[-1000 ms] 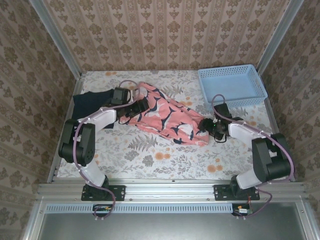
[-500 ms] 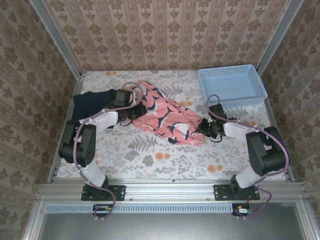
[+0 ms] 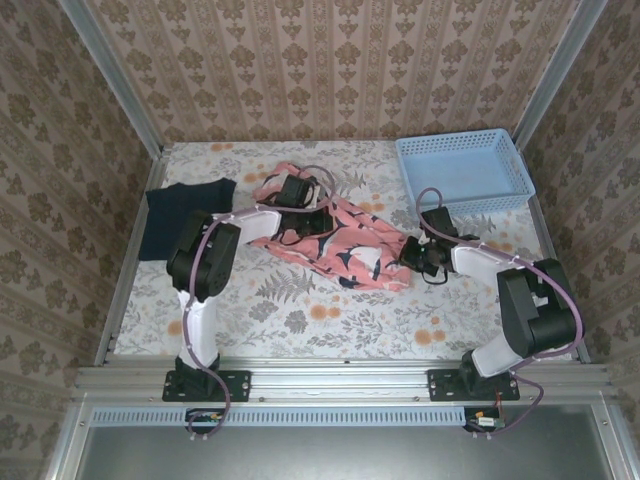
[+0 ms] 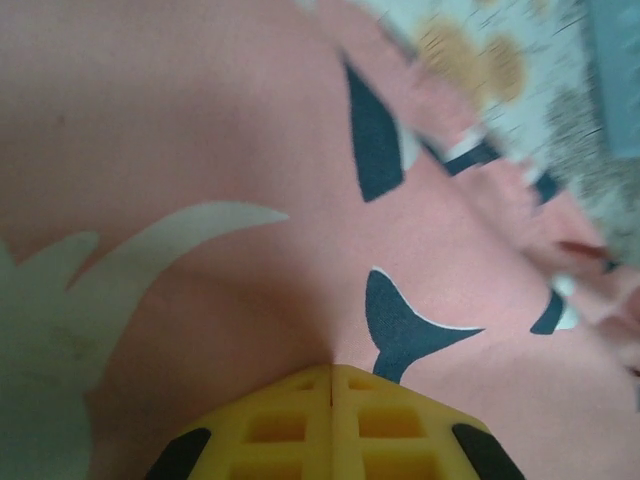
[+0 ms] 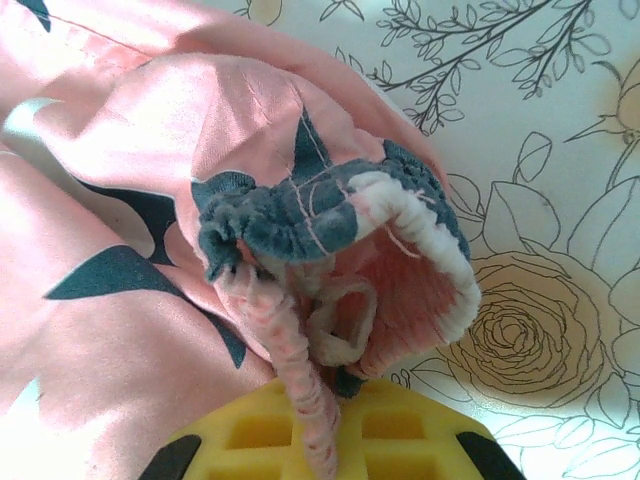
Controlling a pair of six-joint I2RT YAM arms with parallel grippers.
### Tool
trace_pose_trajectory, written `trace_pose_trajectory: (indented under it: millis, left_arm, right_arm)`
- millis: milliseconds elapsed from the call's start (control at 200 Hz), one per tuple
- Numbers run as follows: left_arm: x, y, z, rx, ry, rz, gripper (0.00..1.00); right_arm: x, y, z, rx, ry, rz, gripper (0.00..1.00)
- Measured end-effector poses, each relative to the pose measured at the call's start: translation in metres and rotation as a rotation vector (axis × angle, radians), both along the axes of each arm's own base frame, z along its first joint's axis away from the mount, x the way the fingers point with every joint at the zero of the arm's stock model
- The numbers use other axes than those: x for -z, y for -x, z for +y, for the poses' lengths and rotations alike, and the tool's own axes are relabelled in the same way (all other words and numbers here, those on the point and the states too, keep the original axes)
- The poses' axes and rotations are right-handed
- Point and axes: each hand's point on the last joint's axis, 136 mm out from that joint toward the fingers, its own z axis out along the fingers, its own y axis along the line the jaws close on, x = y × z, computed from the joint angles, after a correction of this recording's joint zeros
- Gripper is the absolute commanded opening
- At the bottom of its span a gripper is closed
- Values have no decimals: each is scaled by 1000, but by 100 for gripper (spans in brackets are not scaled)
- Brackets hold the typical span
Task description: Fold and stack the mixed laundry pile
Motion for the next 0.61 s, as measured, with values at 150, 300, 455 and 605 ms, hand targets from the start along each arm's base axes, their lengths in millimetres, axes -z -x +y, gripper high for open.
trace_pose_trajectory:
  millis: [150,300,455,605]
  left_arm:
    - [13,8,0,9,-17,30,0]
    - [13,24,-15,43,-1,41,0]
    - [13,58,-48,108,43,91,0]
    - [11,101,-88,176,89,161,0]
  right_arm:
    - [-7,-1,-4,12,-10,-4,0]
    - [-39,-4,-9,20,-22,-55,0]
    - [-97,-6,-16,21,-39,-164,0]
    - [-146,-7,-12,-3,-73,-248,0]
